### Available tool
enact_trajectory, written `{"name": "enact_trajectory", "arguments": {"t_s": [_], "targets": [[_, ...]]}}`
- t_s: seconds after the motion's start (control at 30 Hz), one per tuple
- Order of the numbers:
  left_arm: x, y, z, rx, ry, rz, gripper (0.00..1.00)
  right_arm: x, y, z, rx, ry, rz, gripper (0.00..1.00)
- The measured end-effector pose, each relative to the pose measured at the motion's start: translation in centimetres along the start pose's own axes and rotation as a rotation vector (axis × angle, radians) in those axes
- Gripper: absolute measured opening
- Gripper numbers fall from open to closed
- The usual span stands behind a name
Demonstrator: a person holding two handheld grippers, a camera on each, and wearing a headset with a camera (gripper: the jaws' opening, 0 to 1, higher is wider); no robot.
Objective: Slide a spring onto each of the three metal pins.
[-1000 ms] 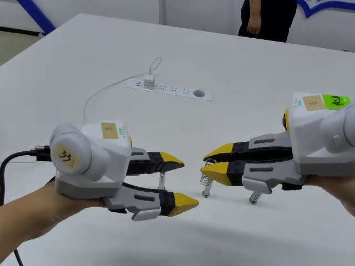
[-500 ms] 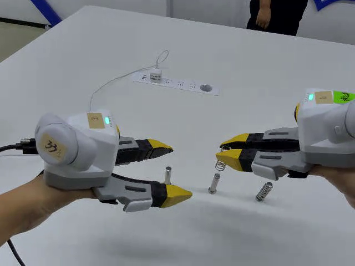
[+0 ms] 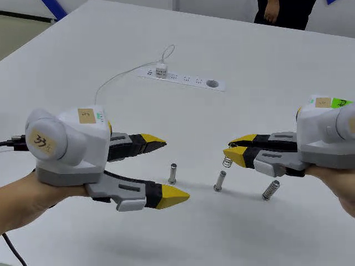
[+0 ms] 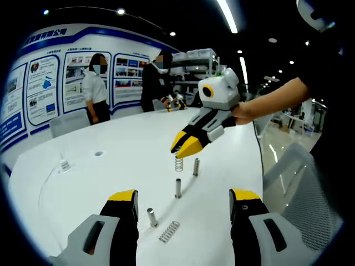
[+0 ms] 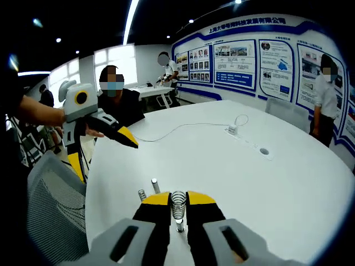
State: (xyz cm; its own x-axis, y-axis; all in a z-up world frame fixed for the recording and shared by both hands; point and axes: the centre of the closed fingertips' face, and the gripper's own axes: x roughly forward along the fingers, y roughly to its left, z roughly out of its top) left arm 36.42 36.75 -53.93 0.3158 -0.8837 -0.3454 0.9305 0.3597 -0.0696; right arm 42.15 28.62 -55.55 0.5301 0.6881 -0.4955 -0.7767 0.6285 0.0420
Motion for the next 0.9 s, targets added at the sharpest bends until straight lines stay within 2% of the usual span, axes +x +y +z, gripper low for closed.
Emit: {"name": "enact_trajectory", "arguments": {"t_s": [0.33,0.6,0.9], "targets": [[-0.6,0.6,-1.0,-0.036,0.021,0.033,0.81,1.0,-0.6,-1.6,0.047,0.016,-0.015,0.1],[-0.9,0.7,-1.5,-0.046,0.041,0.038,0.84,1.6,-0.6,-2.1,0.093,0.008,-0.01,0.11],[-0.9,1.1,-1.4,-0.053,0.037,0.053,0.86,1.5,-0.4,-2.0,0.085,0.012,-0.005,0.11]]}}
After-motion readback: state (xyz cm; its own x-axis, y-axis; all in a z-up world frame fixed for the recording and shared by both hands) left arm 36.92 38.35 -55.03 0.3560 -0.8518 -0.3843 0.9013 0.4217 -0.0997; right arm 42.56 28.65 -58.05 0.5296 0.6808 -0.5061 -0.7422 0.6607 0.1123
